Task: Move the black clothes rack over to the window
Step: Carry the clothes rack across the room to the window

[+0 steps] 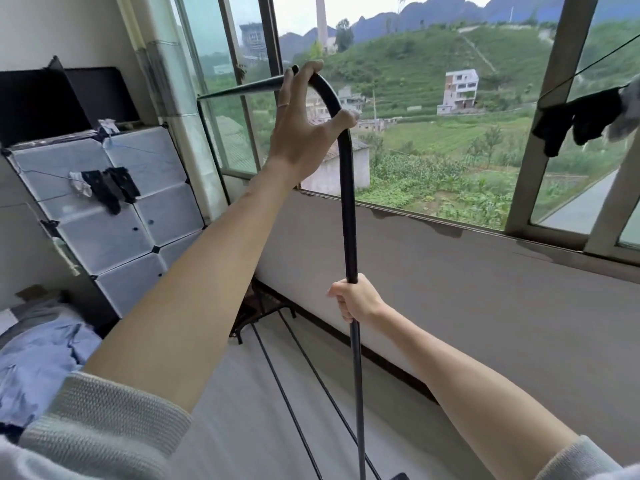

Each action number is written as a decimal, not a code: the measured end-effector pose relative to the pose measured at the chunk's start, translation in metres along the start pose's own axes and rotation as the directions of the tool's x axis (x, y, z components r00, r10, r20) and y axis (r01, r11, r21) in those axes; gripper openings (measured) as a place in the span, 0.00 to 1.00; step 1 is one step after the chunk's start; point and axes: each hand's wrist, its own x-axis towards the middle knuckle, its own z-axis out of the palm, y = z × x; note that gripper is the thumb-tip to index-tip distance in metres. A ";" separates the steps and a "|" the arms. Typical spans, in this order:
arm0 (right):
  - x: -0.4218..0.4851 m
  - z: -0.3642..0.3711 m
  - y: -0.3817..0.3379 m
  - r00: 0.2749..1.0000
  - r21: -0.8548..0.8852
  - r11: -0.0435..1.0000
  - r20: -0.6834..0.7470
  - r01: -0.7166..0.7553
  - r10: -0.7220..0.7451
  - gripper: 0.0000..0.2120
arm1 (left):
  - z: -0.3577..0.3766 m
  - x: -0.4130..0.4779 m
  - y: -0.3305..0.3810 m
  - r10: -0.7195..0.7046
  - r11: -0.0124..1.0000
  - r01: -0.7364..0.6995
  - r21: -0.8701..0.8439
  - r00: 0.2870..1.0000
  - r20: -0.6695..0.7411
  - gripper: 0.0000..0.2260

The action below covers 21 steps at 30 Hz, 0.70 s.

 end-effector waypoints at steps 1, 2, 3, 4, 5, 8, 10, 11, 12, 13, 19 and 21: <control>0.009 -0.011 0.001 1.000 0.000 1.000 0.002 0.003 -0.003 0.21 | 0.011 0.008 0.001 -0.008 1.000 0.008 0.018 1.000 -0.002 0.33; 0.016 -0.020 0.003 1.000 0.001 1.000 0.000 0.006 -0.006 0.21 | 0.019 0.015 0.001 -0.019 0.999 0.019 0.033 1.000 0.000 0.33; 0.023 -0.031 0.004 1.000 0.002 1.000 -0.003 0.010 -0.010 0.21 | 0.029 0.022 0.002 -0.029 0.998 0.029 0.049 1.000 -0.002 0.33; 0.032 -0.045 0.004 1.000 0.008 1.000 -0.001 0.017 -0.017 0.21 | 0.042 0.031 0.004 -0.035 0.997 0.035 0.065 0.999 -0.005 0.33; 0.040 -0.058 0.005 1.000 0.003 1.000 0.002 0.025 -0.025 0.21 | 0.054 0.038 0.005 -0.039 0.996 0.040 0.074 0.999 -0.010 0.32; 0.060 -0.093 0.006 0.999 -0.038 0.998 0.024 0.042 -0.041 0.22 | 0.090 0.056 0.009 -0.059 0.995 0.061 0.085 0.998 -0.026 0.33; 0.072 -0.116 0.009 0.999 -0.022 0.999 0.031 0.037 -0.036 0.23 | 0.112 0.066 0.012 -0.074 0.991 0.078 0.109 0.997 -0.036 0.34; 0.076 -0.124 0.009 0.999 -0.015 0.999 0.027 0.039 -0.038 0.23 | 0.120 0.071 0.012 -0.078 0.990 0.082 0.113 0.996 -0.038 0.34; 0.081 -0.133 0.010 0.999 -0.015 0.999 0.024 0.039 -0.039 0.23 | 0.129 0.076 0.012 -0.081 0.990 0.085 0.116 0.996 -0.041 0.34; 0.086 -0.141 0.011 0.999 -0.019 0.999 0.023 0.039 -0.038 0.23 | 0.137 0.081 0.013 -0.082 0.989 0.087 0.121 0.996 -0.047 0.34; 0.118 -0.184 0.015 0.999 0.007 1.000 0.041 0.025 -0.025 0.23 | 0.183 0.111 0.009 -0.076 0.984 0.087 0.155 0.994 -0.072 0.34; 0.130 -0.197 0.015 0.998 0.011 1.000 0.054 0.018 -0.019 0.22 | 0.198 0.121 0.006 -0.070 0.985 0.085 0.151 0.992 -0.100 0.33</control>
